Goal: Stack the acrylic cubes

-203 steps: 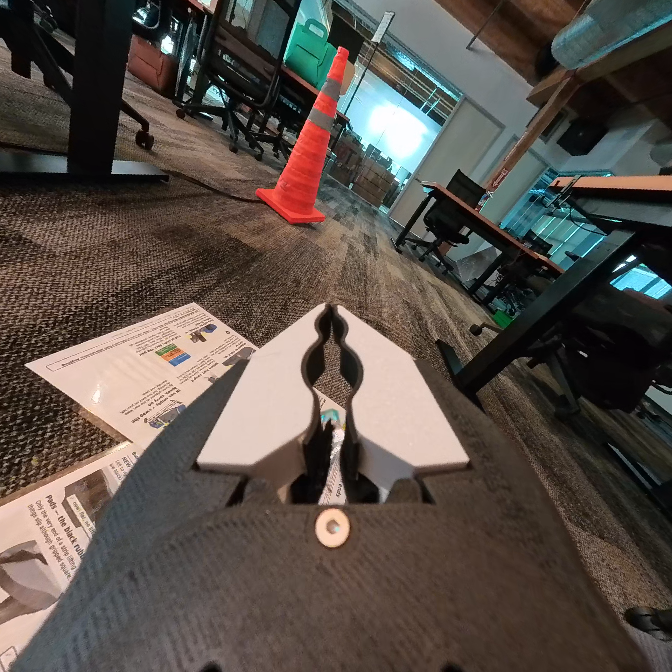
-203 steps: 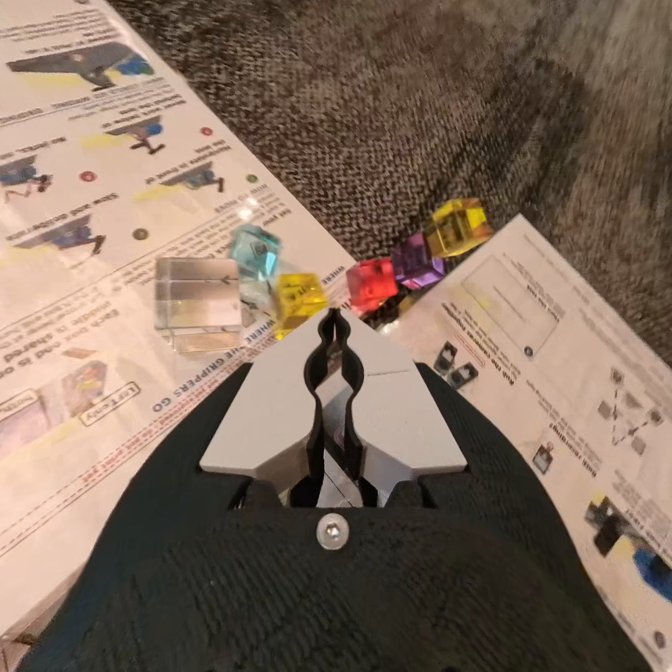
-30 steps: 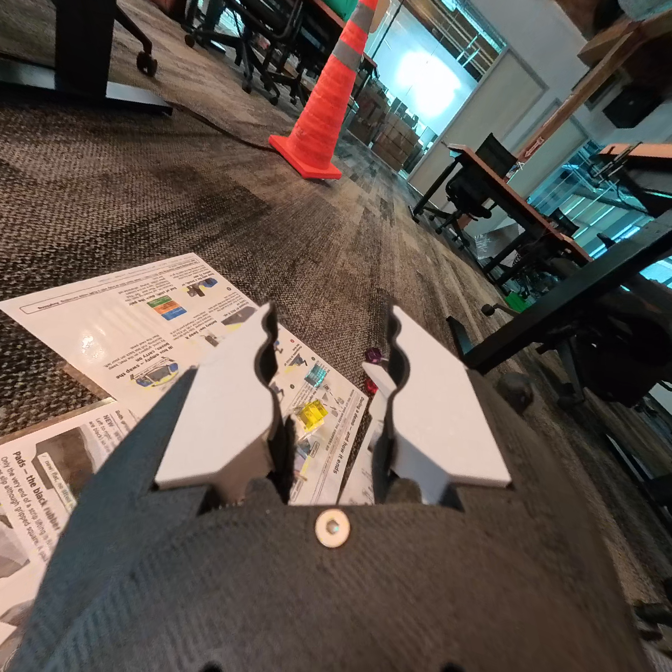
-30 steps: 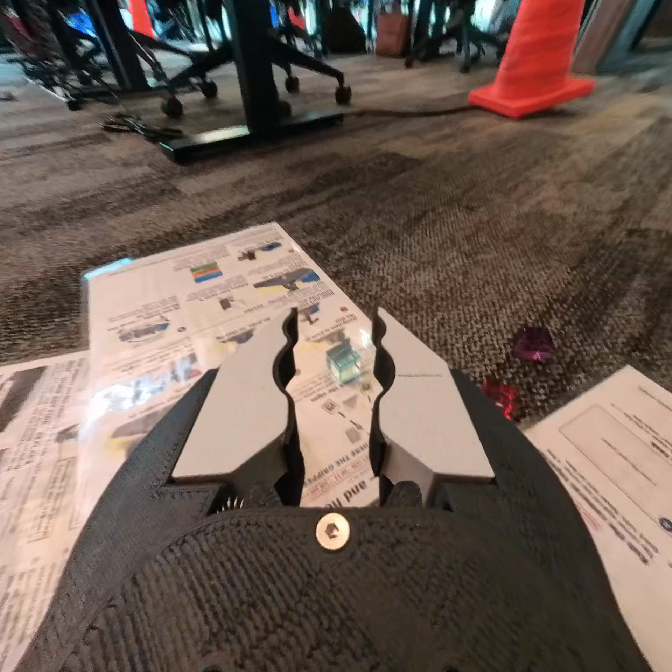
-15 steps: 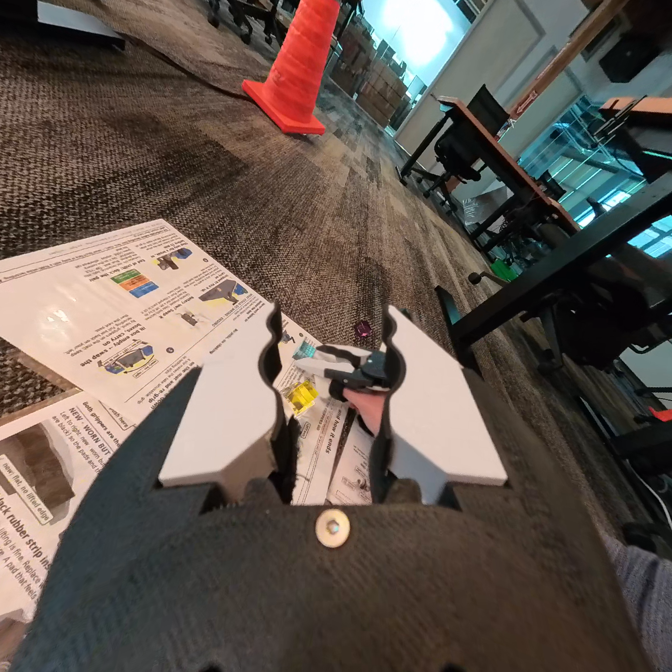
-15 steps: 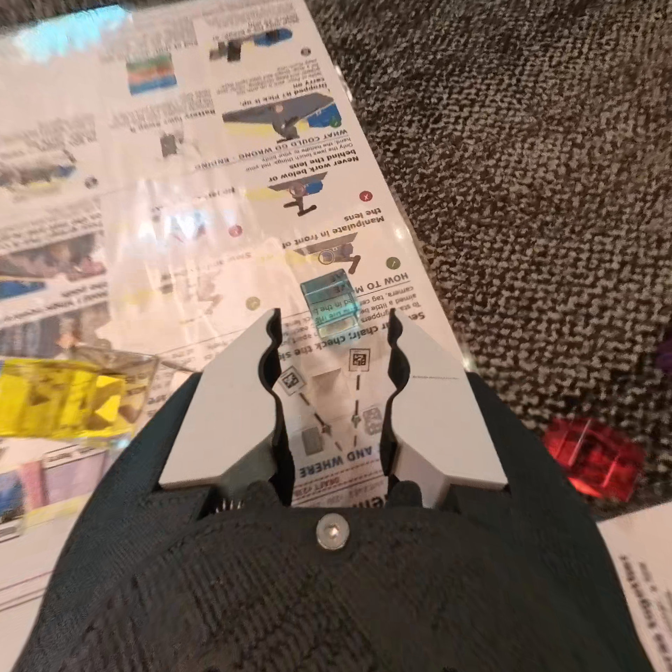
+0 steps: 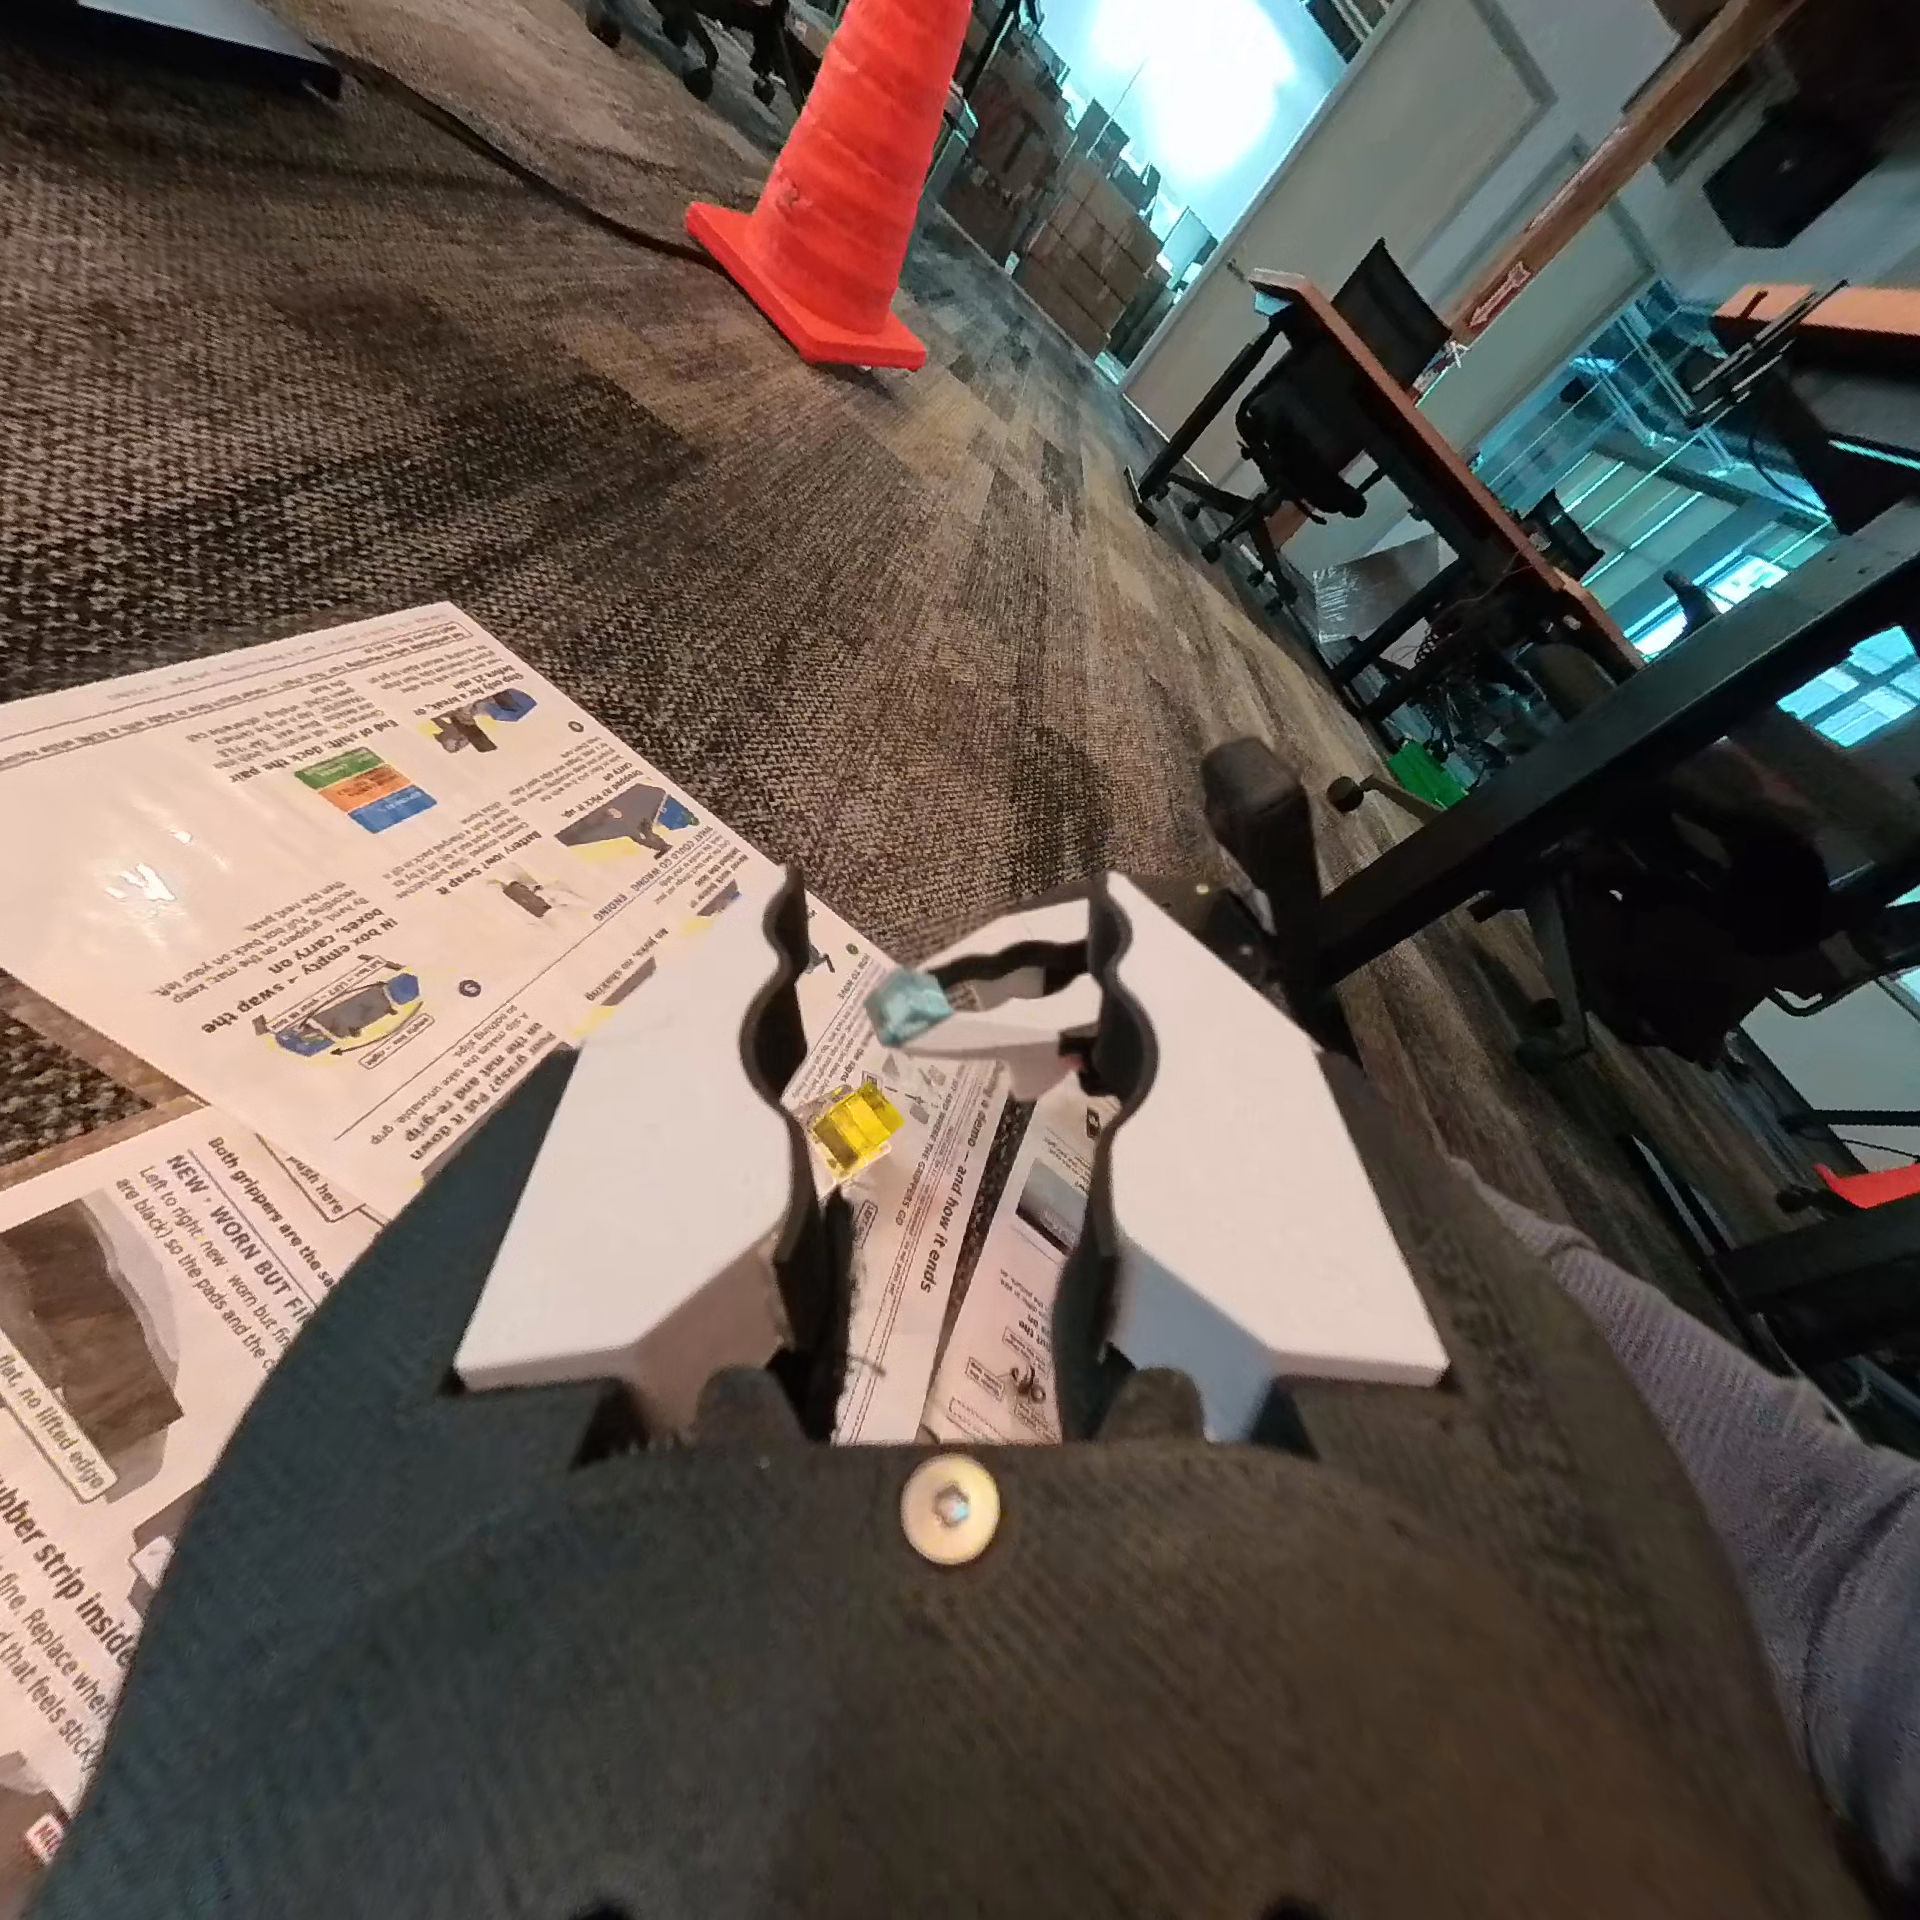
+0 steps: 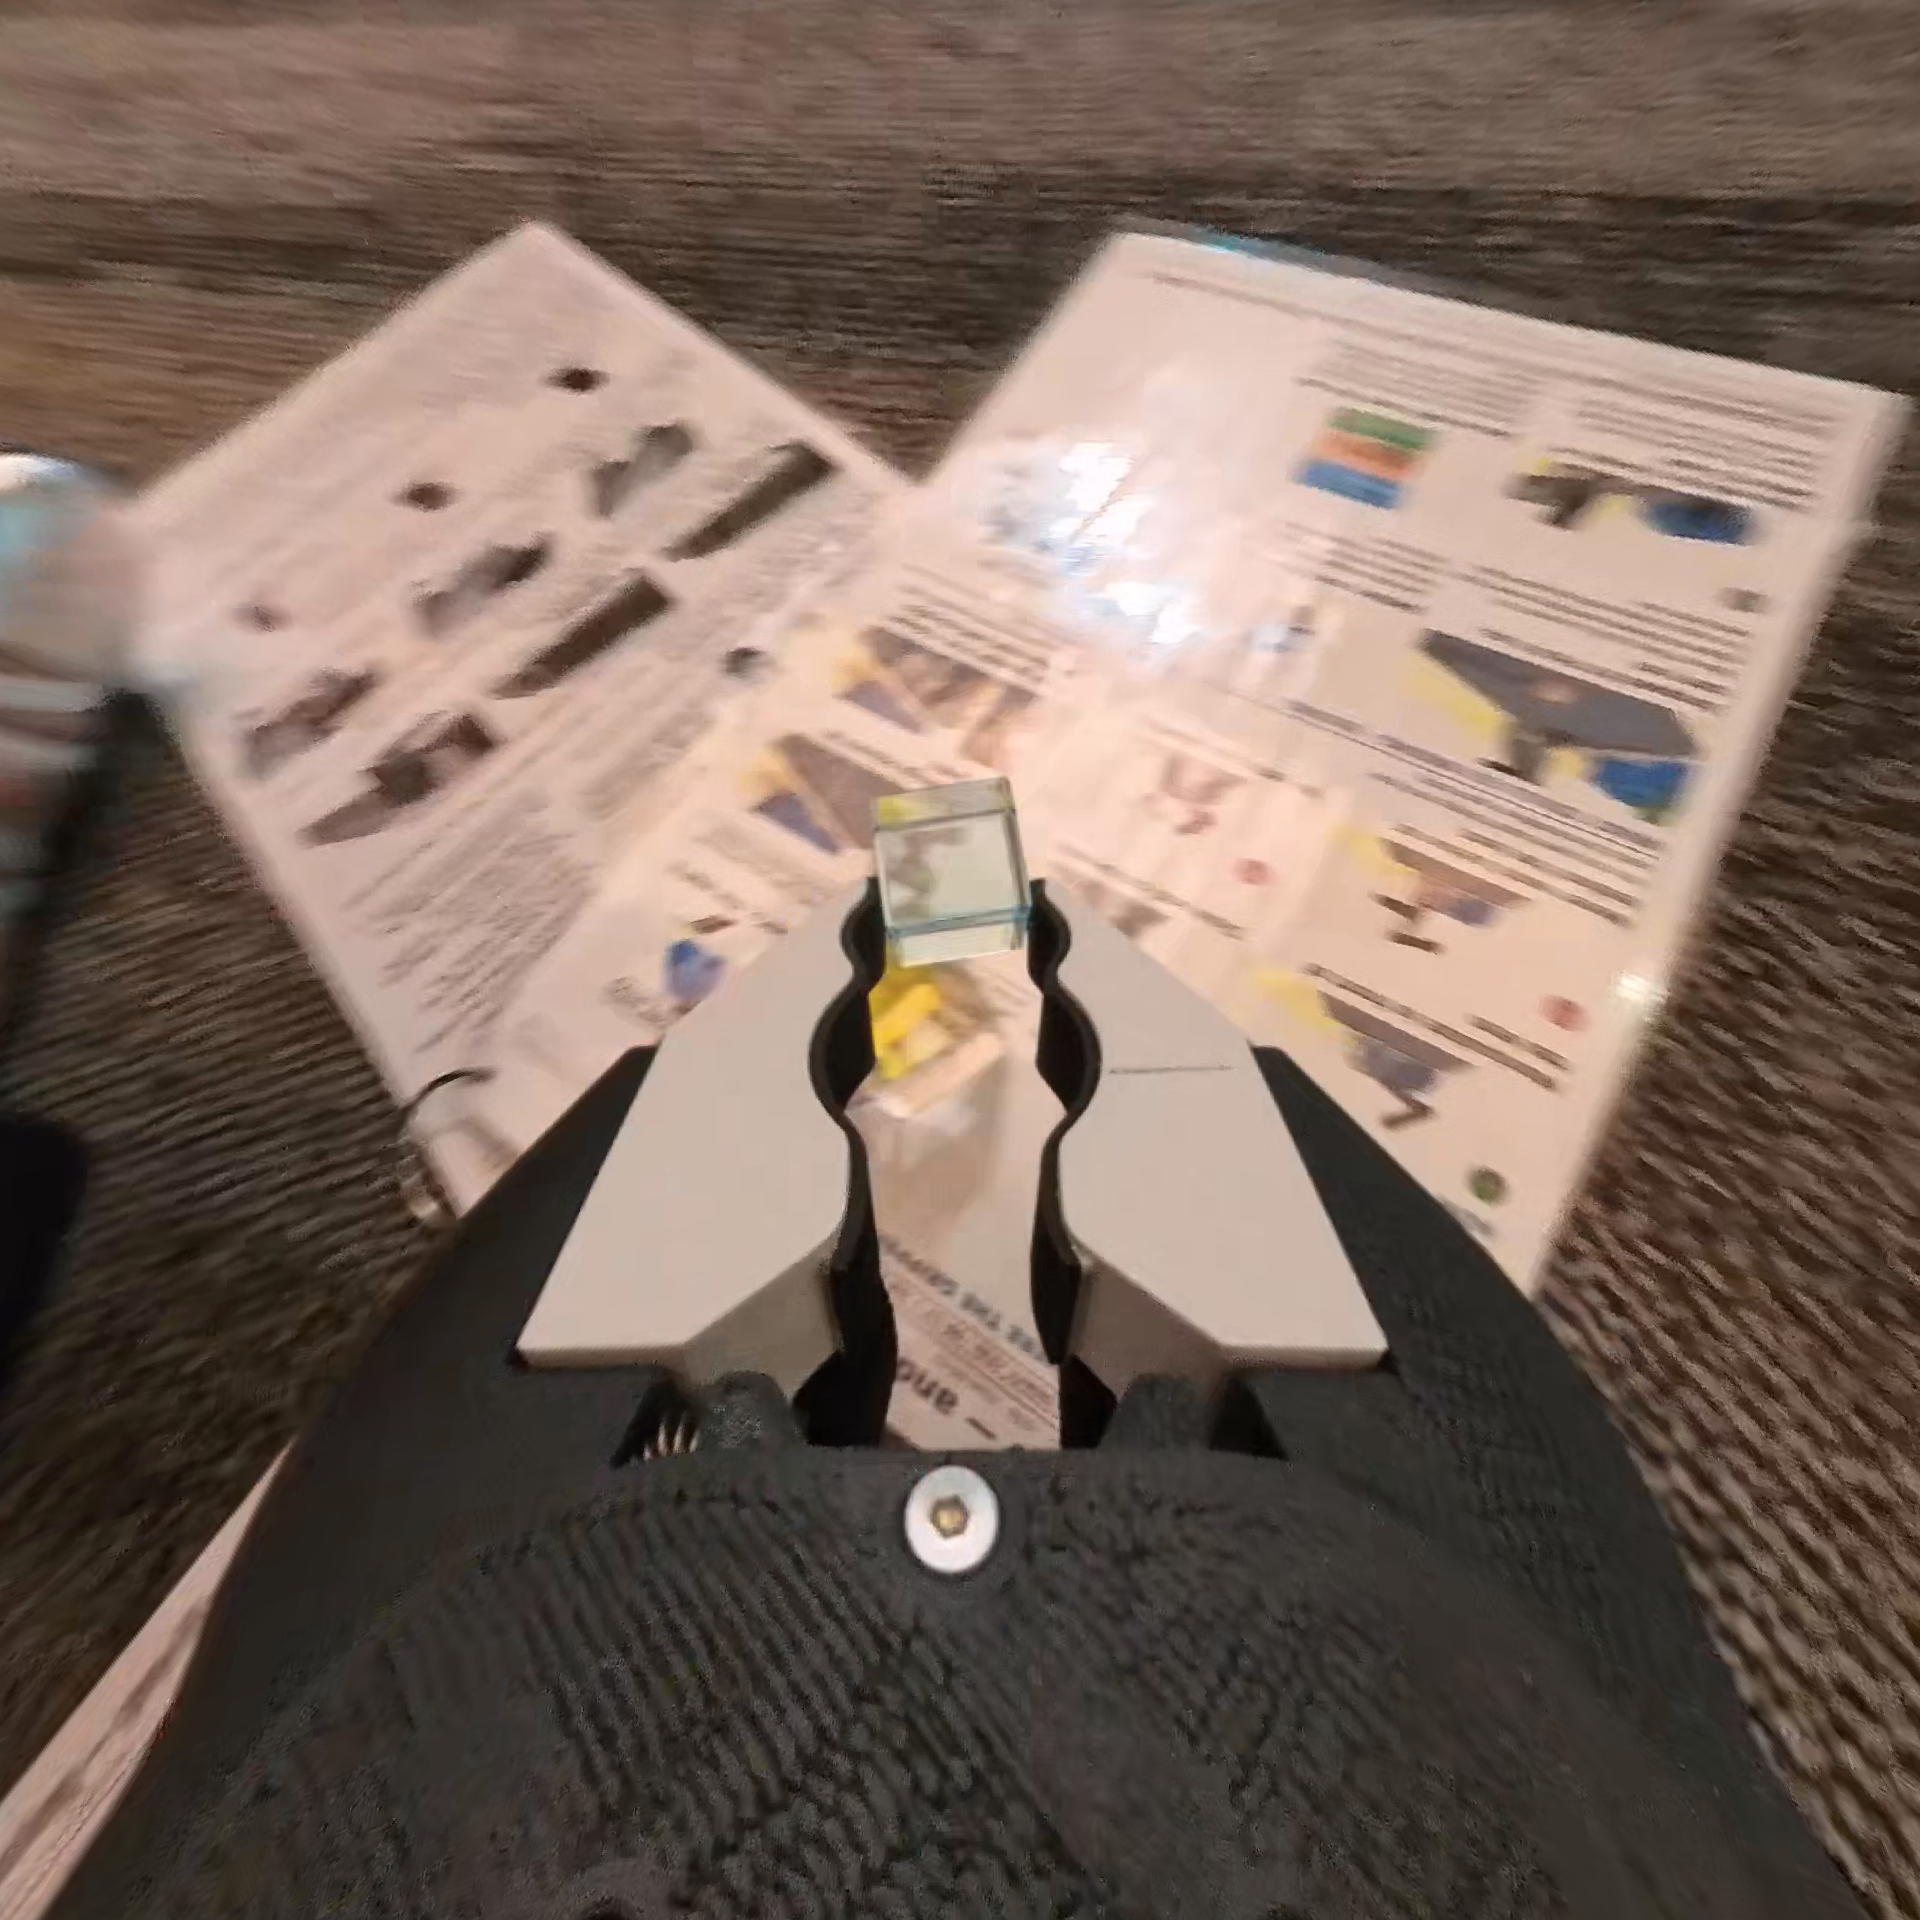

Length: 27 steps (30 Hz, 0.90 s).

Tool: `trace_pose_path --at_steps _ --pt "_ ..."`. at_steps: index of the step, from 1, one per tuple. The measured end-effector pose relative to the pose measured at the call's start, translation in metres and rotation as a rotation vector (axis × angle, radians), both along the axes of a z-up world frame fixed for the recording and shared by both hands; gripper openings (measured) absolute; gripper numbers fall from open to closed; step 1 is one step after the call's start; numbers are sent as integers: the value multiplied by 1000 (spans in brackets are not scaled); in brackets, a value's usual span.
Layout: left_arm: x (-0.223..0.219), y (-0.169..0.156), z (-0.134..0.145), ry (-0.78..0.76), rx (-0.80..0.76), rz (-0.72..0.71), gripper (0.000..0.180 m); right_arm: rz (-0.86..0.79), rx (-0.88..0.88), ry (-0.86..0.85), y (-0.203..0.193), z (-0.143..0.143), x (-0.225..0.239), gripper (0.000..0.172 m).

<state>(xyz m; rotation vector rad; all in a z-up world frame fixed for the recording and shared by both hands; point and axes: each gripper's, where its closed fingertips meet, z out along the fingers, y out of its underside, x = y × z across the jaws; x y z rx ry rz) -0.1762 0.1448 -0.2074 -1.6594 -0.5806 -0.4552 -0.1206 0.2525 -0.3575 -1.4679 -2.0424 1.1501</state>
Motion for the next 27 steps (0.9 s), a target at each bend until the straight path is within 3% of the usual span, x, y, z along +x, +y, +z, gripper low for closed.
trace_pose_path --at_steps 6,24,27 --pt "-1 -1 2 6 3 3 52 231 142 -45 -22 -9 12 25" --pt "-2 -1 2 0 11 6 50 306 189 -157 -26 -29 14 26" --pt "-3 -1 2 1 14 8 49 242 168 -176 -21 -29 13 51"
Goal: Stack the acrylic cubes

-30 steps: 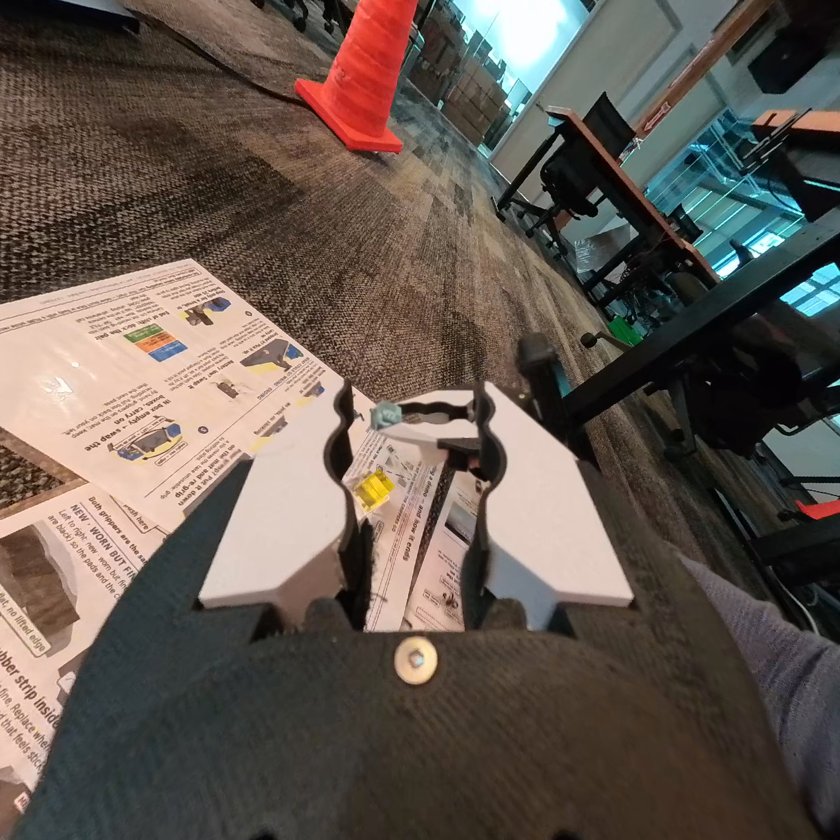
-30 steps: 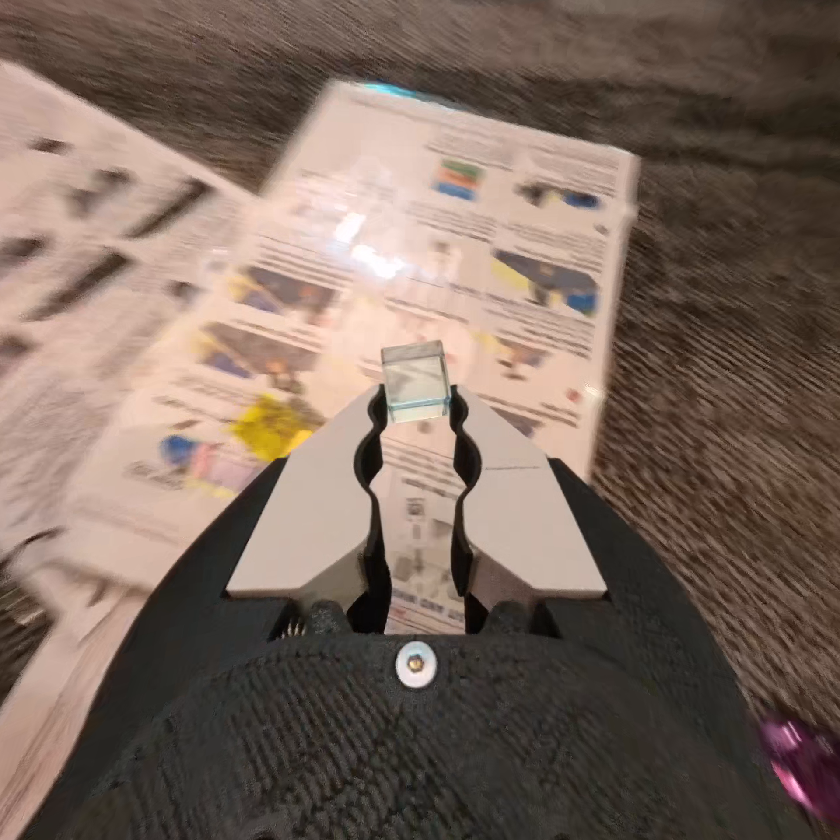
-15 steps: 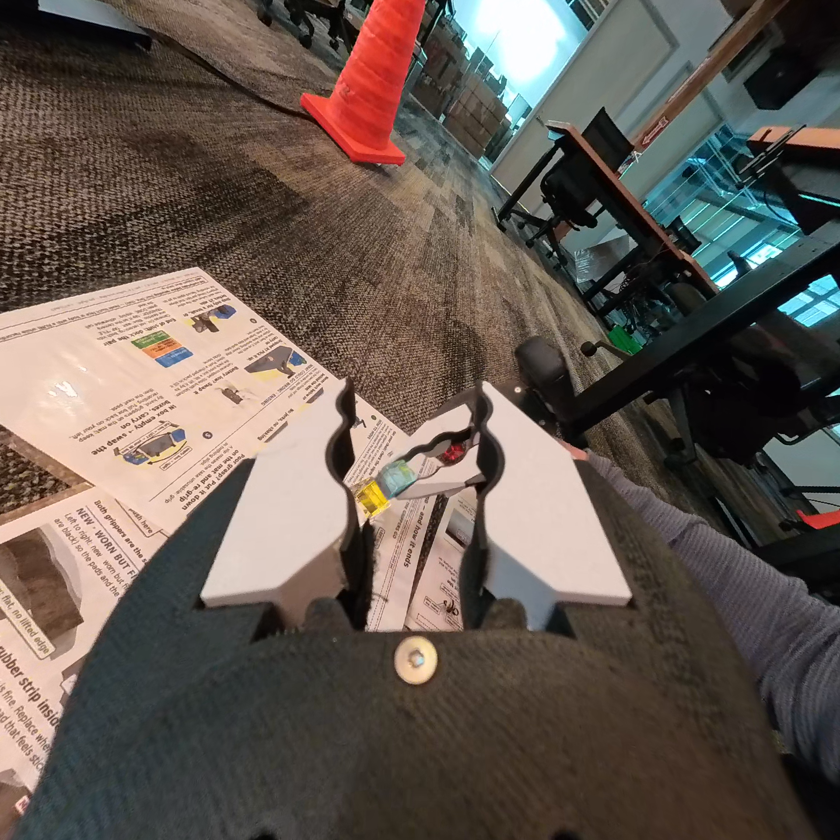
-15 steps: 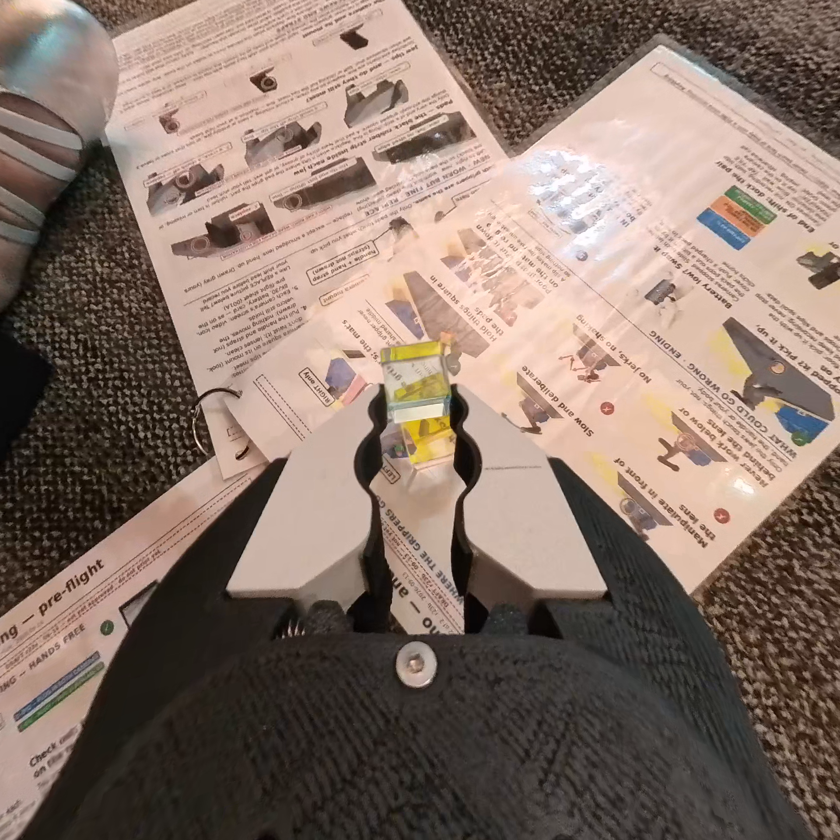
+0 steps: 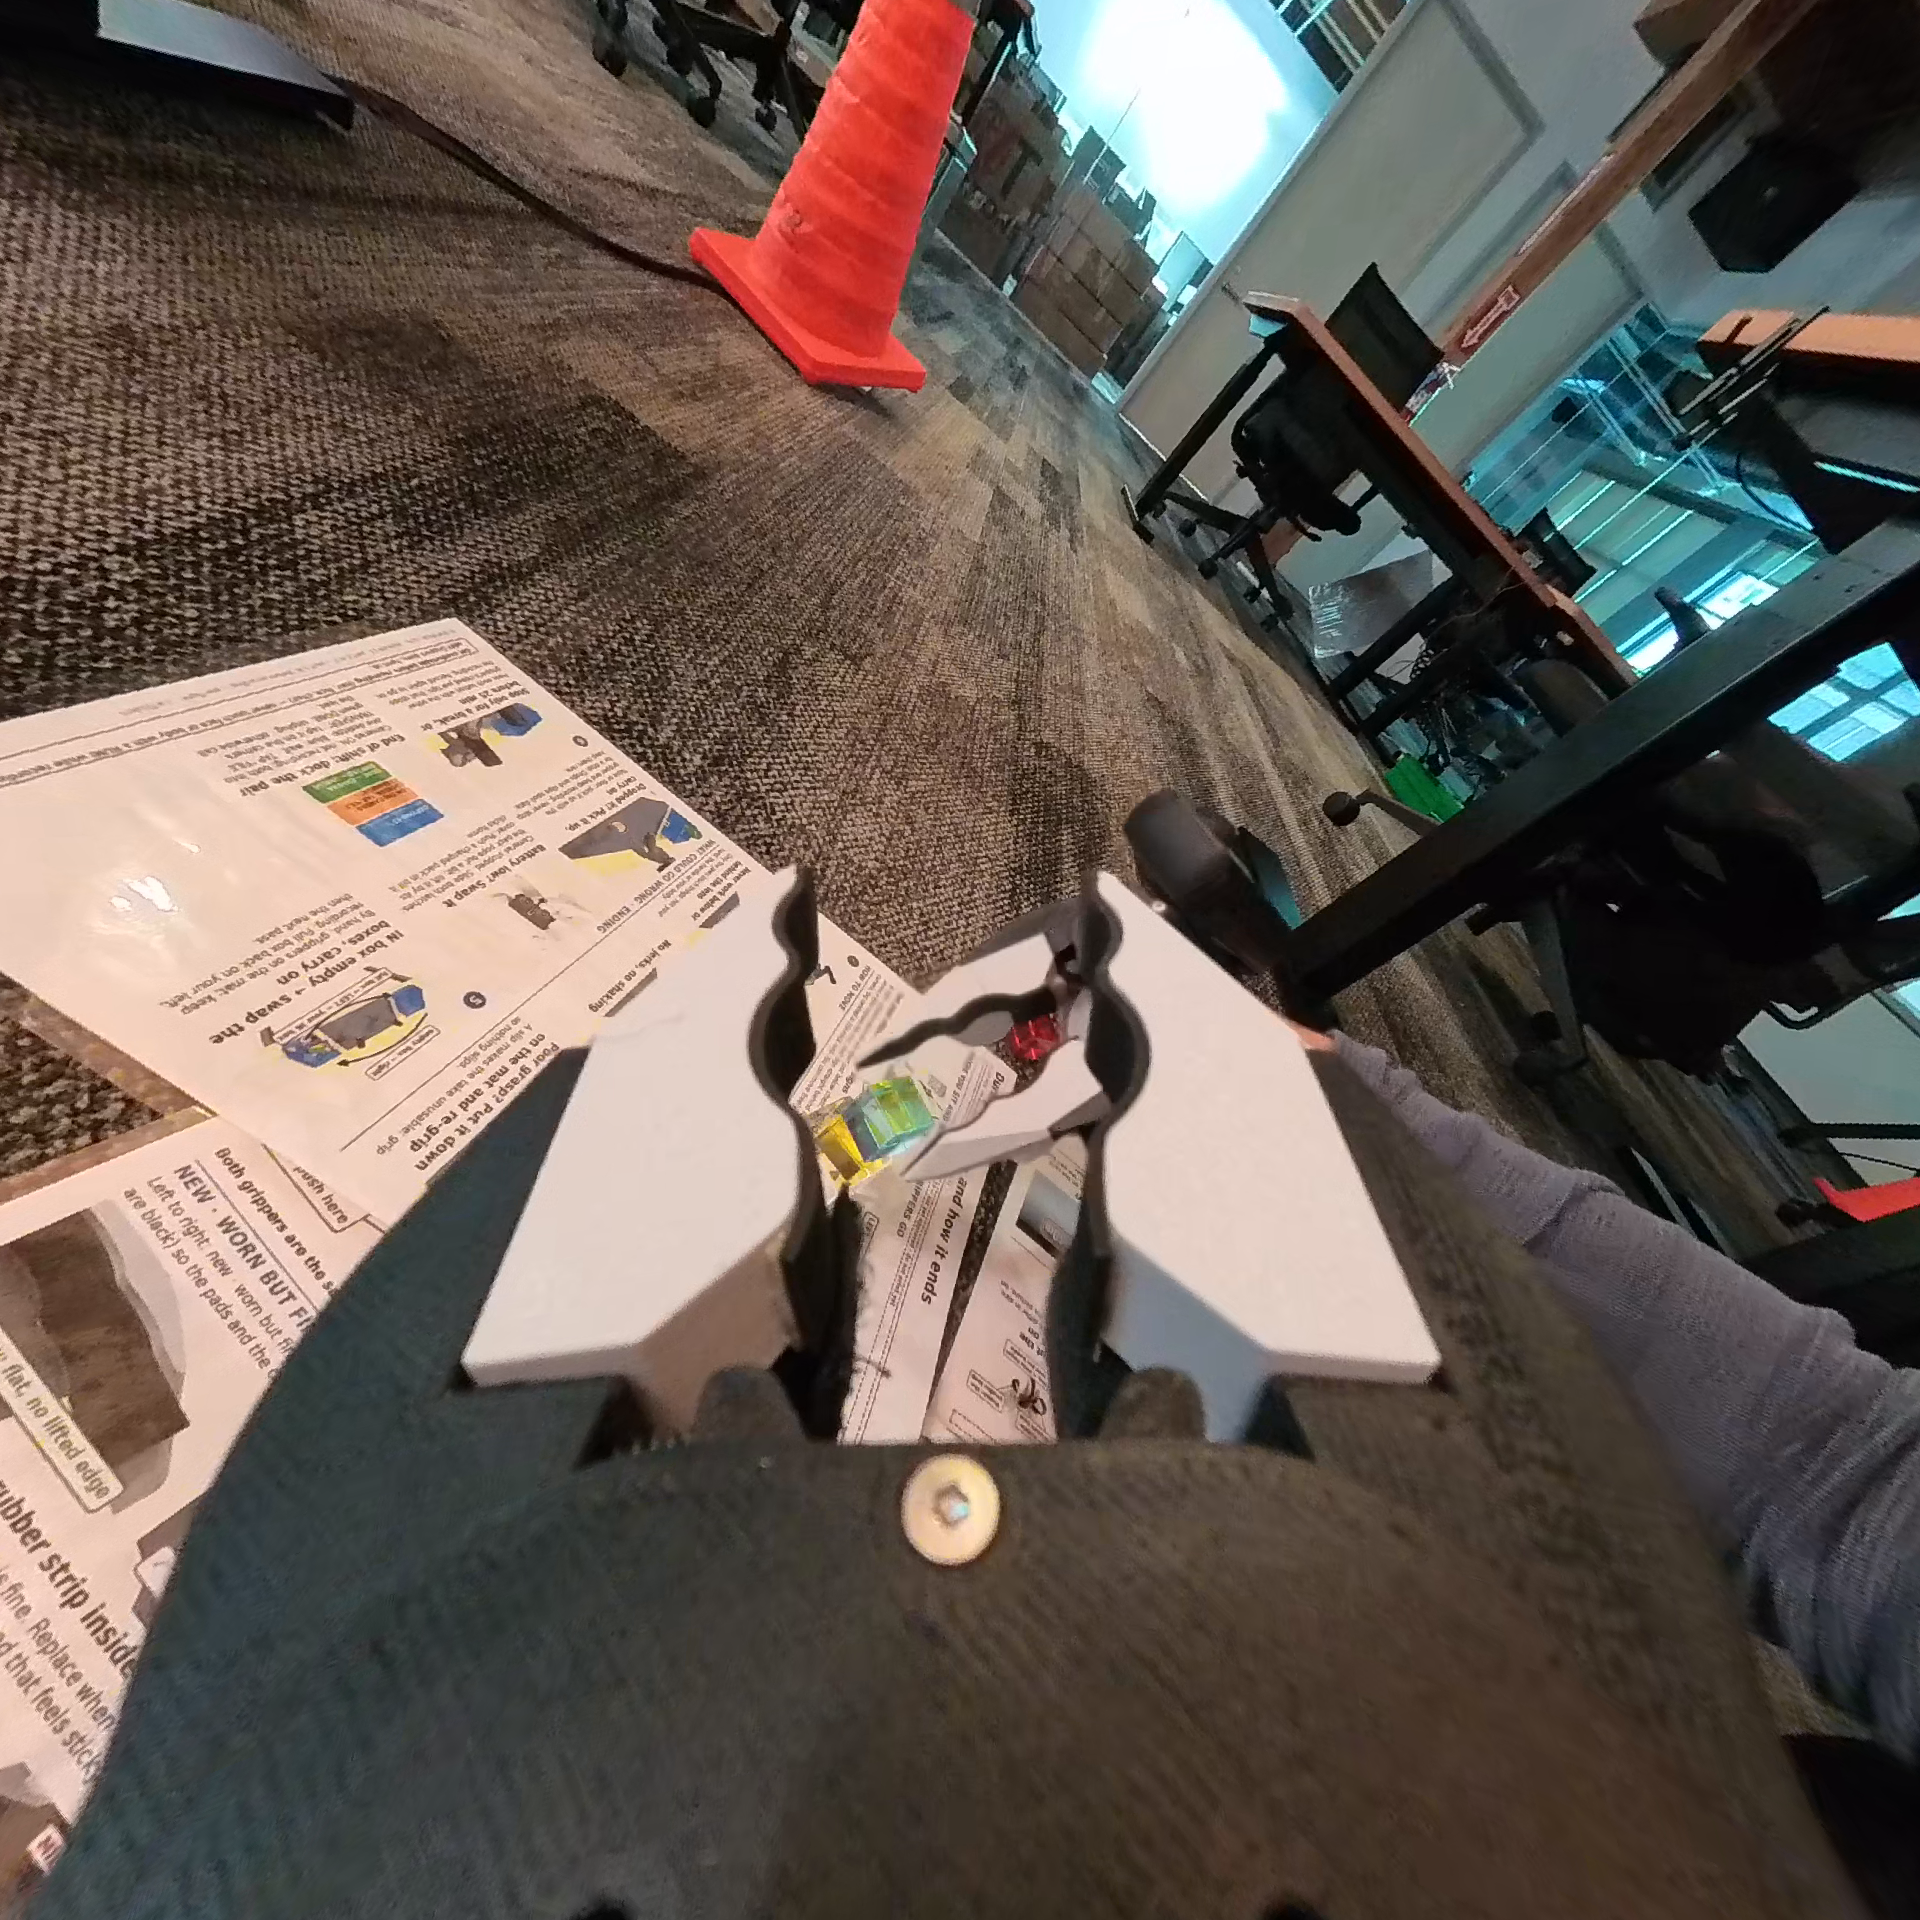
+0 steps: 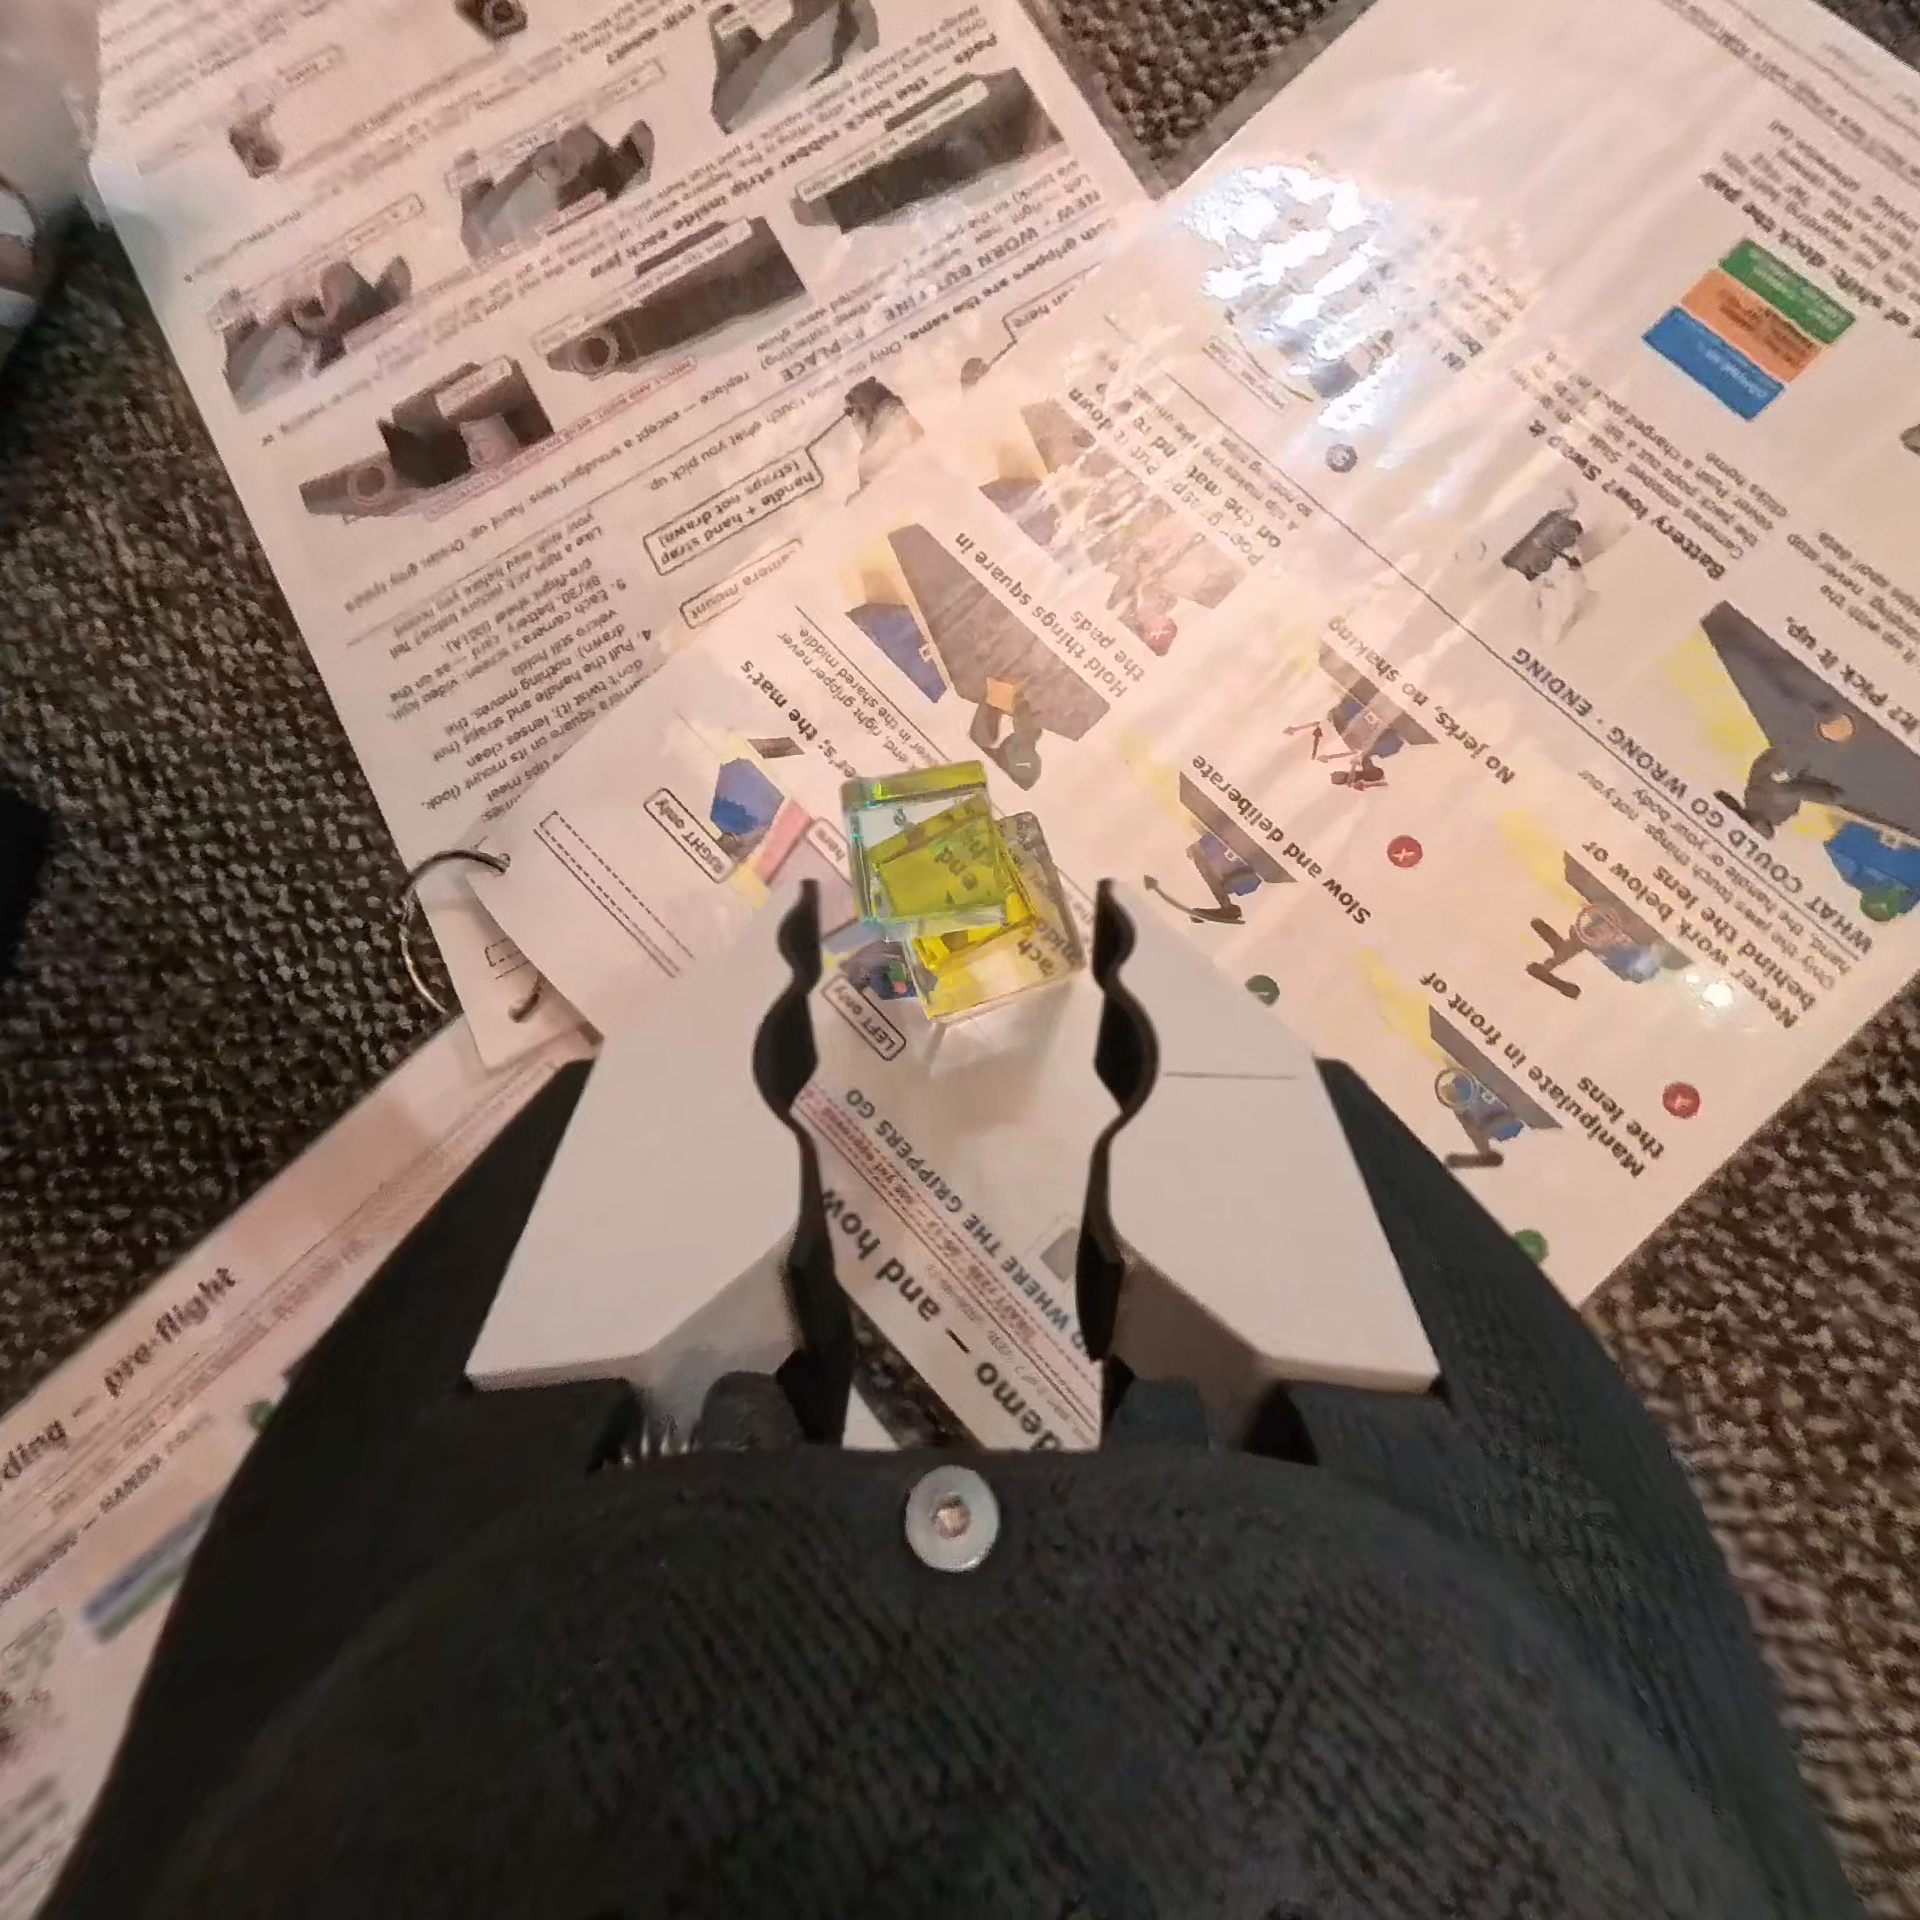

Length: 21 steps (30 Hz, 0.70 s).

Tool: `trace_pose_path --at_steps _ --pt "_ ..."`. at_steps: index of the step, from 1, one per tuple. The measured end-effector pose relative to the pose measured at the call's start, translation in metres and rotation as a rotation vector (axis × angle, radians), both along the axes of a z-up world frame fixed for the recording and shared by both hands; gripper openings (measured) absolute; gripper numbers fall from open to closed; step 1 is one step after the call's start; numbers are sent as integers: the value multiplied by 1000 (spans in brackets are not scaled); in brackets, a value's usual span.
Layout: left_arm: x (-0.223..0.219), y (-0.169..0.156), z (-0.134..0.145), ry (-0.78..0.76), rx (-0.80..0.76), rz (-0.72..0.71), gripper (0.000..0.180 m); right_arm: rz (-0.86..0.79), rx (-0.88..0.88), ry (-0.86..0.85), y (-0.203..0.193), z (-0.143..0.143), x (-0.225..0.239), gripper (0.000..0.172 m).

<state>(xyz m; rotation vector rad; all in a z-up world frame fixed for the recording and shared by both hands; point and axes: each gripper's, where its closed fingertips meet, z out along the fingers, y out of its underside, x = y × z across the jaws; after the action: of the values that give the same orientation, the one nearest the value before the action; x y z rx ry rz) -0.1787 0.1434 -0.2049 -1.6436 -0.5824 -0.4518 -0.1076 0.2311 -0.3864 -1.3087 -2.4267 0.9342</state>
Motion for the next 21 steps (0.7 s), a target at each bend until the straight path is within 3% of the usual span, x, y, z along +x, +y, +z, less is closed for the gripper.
trace_pose_path --at_steps 3,5,7,9,10,13,18,21 --pt "-3 -2 3 13 12 18 48 -135 -127 44 13 20 0 59" --pt "-5 -3 5 10 20 24 47 -298 -194 126 43 36 1 59" --pt "-6 -4 5 5 24 30 47 -609 -149 189 106 37 11 57" --pt "-6 -4 5 8 30 33 46 -993 52 124 181 16 52 48" --pt "-5 -4 6 14 34 35 45 -1088 102 89 197 7 72 44" --pt "-5 -3 7 31 31 34 44 -1102 83 44 195 -14 95 47" --pt "-5 -3 5 21 31 35 44 -1054 192 -146 186 -51 118 60" --pt "-5 -3 6 21 30 33 44 -1131 138 -212 181 -61 118 54"
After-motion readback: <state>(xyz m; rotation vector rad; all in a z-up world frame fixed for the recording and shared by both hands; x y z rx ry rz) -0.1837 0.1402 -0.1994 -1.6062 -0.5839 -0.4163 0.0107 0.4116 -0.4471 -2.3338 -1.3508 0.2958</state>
